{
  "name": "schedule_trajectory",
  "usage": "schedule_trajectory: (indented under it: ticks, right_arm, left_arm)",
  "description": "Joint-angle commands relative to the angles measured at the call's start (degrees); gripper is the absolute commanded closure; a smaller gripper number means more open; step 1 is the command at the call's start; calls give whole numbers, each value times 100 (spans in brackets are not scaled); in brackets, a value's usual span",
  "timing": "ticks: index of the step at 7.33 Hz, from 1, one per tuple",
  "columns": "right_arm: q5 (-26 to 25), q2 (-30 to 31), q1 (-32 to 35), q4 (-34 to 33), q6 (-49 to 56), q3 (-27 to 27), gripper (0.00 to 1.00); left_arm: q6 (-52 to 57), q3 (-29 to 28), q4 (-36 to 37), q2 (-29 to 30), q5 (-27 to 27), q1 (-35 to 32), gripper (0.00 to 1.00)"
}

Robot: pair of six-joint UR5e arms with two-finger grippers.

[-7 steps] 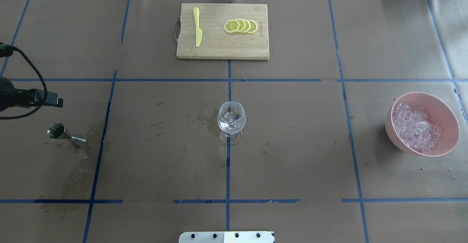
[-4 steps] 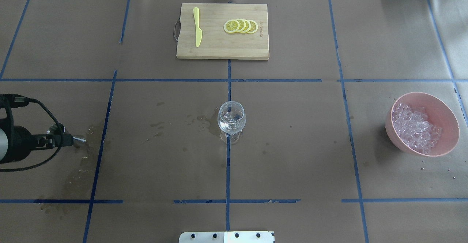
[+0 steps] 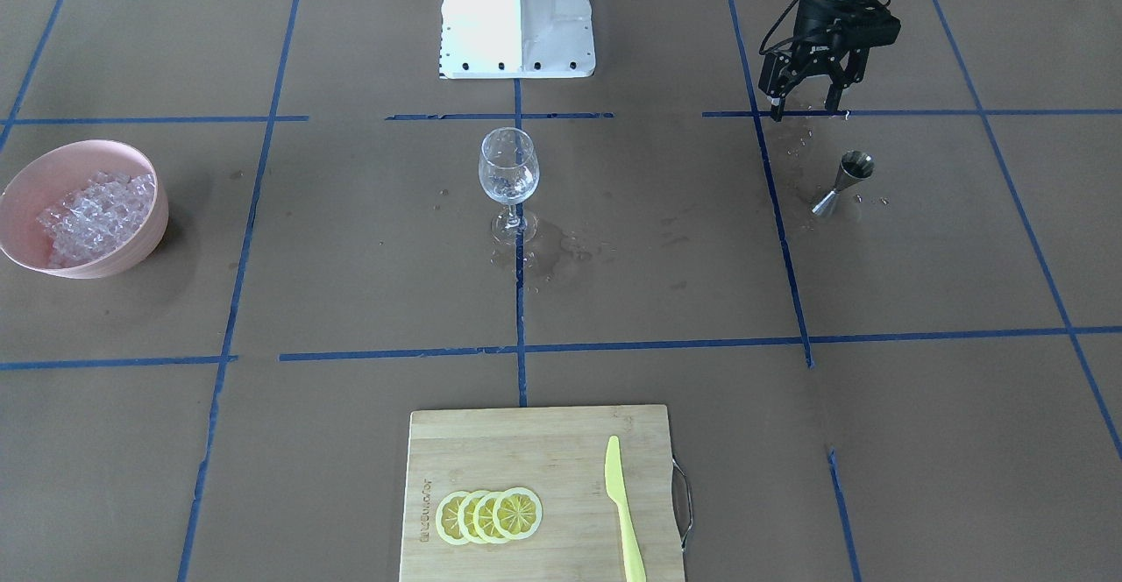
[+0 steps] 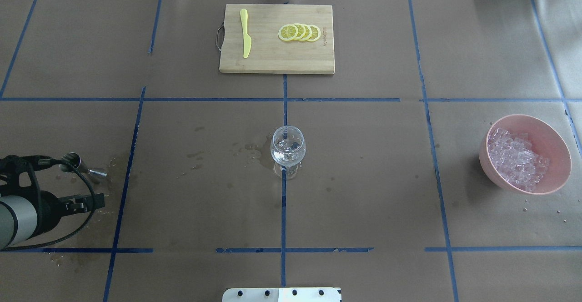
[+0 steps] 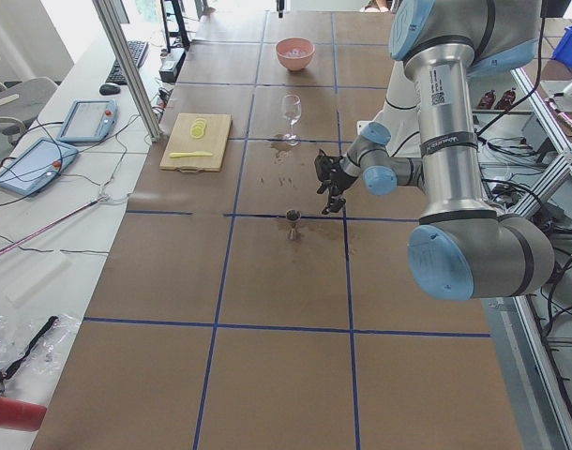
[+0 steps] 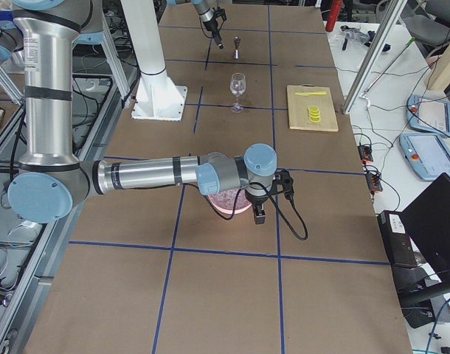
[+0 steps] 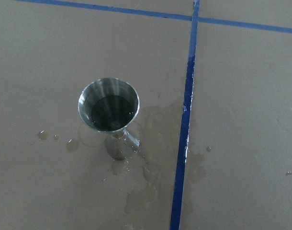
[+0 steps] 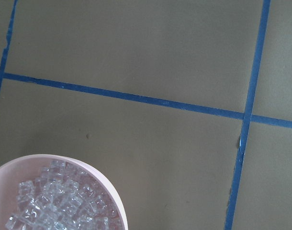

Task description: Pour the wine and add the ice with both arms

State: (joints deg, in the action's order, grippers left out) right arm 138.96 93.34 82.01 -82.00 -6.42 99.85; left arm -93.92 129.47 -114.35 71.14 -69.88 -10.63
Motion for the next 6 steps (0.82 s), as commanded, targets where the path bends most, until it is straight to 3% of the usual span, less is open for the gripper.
schedule_trajectory:
  ticks: [1,2,3,4,5,6]
  right_arm:
    - [0,0,0,0,1,8,0]
    - [8,0,0,0,-8,-1,0]
    - [8,-9,0,0,-8,8,0]
    - [8,-9,0,0,-8,26,0]
    - [8,-18,0,0,-8,26,0]
    - [8,-26,0,0,-8,26,0]
  left_arm:
    - [-512,-541,-8,58,754,244,13]
    - [-522,-728,-43,267,905,263,11]
    - [-827,-896,-52,278,1593,428,5]
    - [-1073,-1202,-113,365,2279,465,6]
    - [-1067,-1422,-140,453,2817,465,17]
    - [-1102,-1677,-149,480,3100,474,17]
